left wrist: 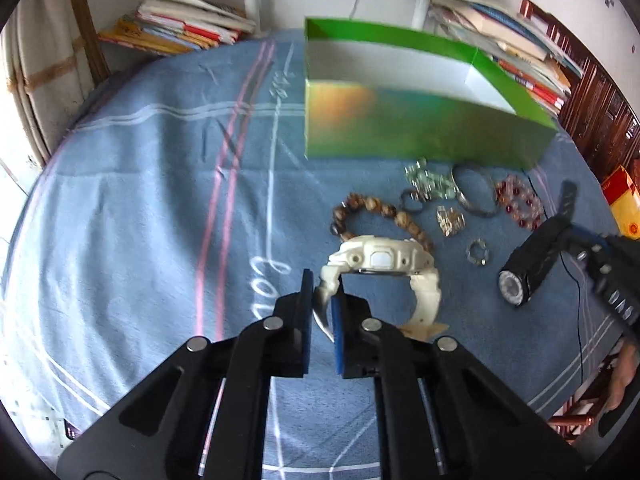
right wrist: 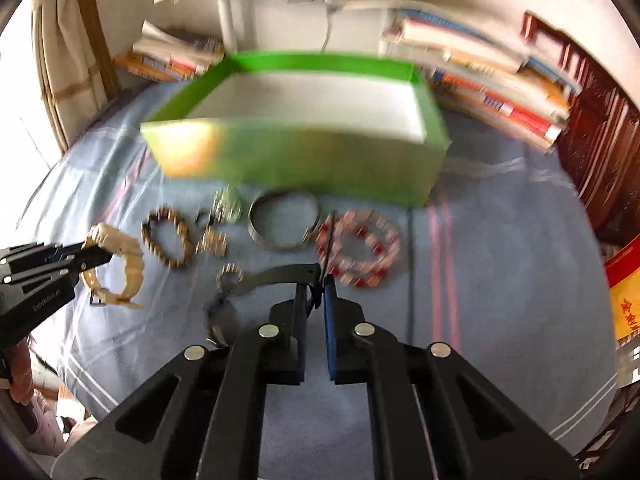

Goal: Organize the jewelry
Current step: 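Grasp the white watch with the left gripper while the right gripper grasps the black-strap watch, then carry both watches into the green box and open both grippers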

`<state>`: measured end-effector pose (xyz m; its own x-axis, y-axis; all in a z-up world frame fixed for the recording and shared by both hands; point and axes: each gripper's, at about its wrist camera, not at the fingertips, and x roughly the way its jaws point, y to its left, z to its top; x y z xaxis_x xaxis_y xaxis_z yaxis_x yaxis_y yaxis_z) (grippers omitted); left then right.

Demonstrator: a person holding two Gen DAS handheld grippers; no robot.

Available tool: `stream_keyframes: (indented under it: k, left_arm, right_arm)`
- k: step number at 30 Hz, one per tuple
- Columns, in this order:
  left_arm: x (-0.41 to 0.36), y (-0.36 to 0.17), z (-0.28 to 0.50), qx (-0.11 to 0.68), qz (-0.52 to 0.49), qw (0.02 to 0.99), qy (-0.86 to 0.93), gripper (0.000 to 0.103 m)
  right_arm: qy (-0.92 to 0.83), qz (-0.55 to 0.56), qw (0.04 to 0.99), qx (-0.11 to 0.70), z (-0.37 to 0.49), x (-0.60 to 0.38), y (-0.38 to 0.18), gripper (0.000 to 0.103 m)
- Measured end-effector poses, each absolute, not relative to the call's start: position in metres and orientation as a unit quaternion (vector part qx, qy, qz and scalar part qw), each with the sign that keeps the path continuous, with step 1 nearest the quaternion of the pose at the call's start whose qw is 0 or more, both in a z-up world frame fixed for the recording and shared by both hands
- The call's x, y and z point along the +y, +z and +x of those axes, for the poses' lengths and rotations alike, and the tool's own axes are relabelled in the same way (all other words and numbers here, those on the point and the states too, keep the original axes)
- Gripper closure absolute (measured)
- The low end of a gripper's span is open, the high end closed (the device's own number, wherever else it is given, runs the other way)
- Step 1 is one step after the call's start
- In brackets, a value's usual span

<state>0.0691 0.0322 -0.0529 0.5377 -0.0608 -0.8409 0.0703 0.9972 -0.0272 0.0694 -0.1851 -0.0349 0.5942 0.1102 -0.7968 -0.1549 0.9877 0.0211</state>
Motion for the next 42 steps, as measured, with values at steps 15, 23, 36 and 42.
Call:
stream_keyframes:
  k: [15, 23, 36, 42]
  left_arm:
    - [0.035, -0.039, 0.069, 0.461, -0.001, 0.886, -0.044, 0.094]
    - [0.033, -0.004, 0.085, 0.421, -0.003, 0.906, -0.050, 0.094]
    - [0.003, 0.030, 0.192, 0.391, 0.007, 0.919, -0.048, 0.094]
    - [-0.006, -0.008, 0.234, 0.437, -0.002, 0.898, -0.057, 0.094]
  right_arm:
    - [0.078, -0.025, 0.908, 0.411, 0.072, -0.178, -0.016, 0.100]
    - [0.084, -0.018, 0.937, 0.339, 0.084, -0.181, 0.042, 0.100]
    - [0.066, -0.006, 0.936, 0.346, 0.173, -0.175, 0.050, 0.100]
    - [0.025, -0.010, 0.918, 0.396, 0.213, -0.173, -0.004, 0.100]
